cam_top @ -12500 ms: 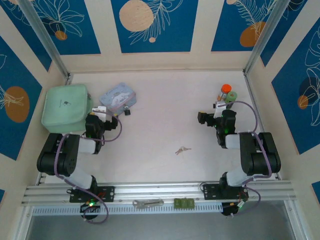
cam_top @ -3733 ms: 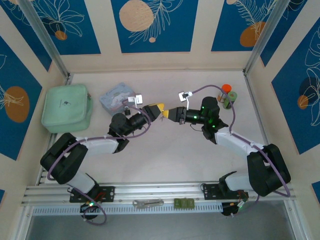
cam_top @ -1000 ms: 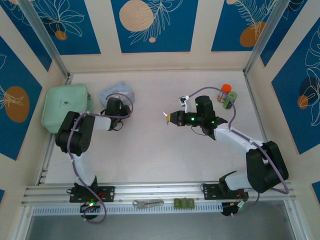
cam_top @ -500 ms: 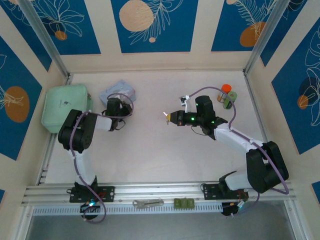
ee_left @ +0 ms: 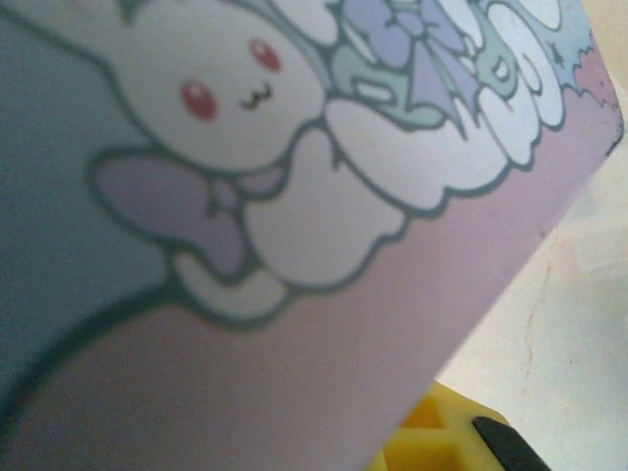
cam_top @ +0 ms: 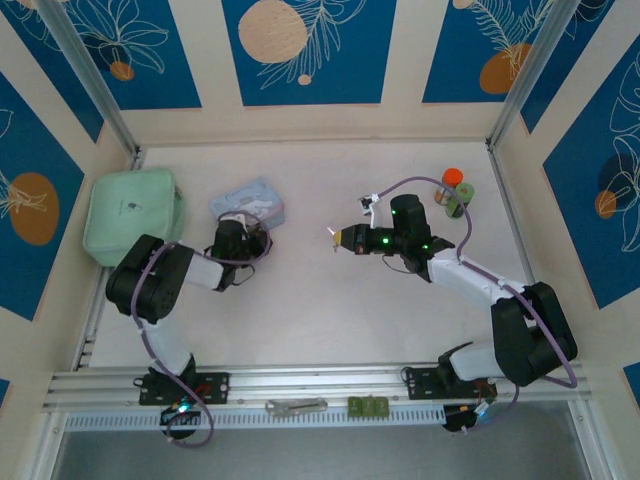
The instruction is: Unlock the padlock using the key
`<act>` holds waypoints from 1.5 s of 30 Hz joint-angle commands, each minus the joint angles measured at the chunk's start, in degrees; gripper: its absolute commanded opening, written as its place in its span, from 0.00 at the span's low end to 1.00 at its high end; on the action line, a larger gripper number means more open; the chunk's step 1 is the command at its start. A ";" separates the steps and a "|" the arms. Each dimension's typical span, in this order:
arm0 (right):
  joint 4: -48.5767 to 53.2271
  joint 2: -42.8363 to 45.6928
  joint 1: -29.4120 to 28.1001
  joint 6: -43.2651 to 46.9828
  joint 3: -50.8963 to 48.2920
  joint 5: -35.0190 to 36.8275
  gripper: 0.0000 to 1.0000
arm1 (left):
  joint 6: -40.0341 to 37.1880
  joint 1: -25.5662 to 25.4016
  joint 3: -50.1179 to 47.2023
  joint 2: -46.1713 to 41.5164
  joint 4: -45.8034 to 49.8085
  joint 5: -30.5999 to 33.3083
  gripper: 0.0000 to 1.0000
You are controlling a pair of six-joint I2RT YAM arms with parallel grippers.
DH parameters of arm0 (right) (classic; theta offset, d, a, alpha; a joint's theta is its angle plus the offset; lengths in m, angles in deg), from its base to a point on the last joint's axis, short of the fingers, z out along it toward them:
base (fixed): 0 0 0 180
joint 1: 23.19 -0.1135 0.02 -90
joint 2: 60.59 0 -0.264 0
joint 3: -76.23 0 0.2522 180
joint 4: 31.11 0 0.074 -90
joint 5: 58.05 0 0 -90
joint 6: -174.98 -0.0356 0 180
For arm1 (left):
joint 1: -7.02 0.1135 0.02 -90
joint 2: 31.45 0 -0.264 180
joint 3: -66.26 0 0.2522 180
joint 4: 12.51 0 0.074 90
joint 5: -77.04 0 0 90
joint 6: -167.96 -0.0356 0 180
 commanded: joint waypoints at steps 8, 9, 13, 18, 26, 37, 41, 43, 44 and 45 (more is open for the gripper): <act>0.09 2.03 -0.75 -0.28 0.02 0.28 0.00 | -2.34 -0.85 2.64 1.10 11.00 4.77 0.46; 0.26 2.15 -0.75 -0.19 -0.03 0.32 0.00 | -2.40 -0.78 2.86 1.36 10.85 4.77 0.46; 0.59 2.61 -0.93 0.00 0.12 0.57 0.00 | -2.51 -0.79 3.98 2.91 9.47 4.54 0.45; 0.75 2.74 -1.02 0.03 0.26 0.56 0.00 | -2.00 -0.83 4.89 4.20 7.83 4.45 0.28; 1.07 1.43 -1.02 -0.01 0.01 0.02 0.00 | 0.22 -1.00 4.15 2.71 4.99 1.11 0.02; -1.67 -3.06 -0.93 -0.54 -0.51 -3.49 0.00 | 10.58 -1.13 1.76 -1.92 -2.80 -13.71 0.00; -4.51 -6.77 -0.59 -0.80 -0.52 -7.65 0.00 | 15.15 -1.18 0.86 -2.47 -7.70 -18.51 0.00; -6.54 -9.44 -0.19 -0.96 -0.35 -11.17 0.00 | 17.47 -1.15 0.83 -2.39 -10.69 -21.36 0.00; -7.39 -10.76 -0.06 -1.00 -0.11 -12.87 0.00 | 18.40 -1.15 0.83 -2.31 -11.91 -22.55 0.00; -8.43 -12.34 0.03 -1.07 0.14 -14.63 0.00 | 19.47 -1.13 0.90 -2.23 -13.63 -24.03 0.00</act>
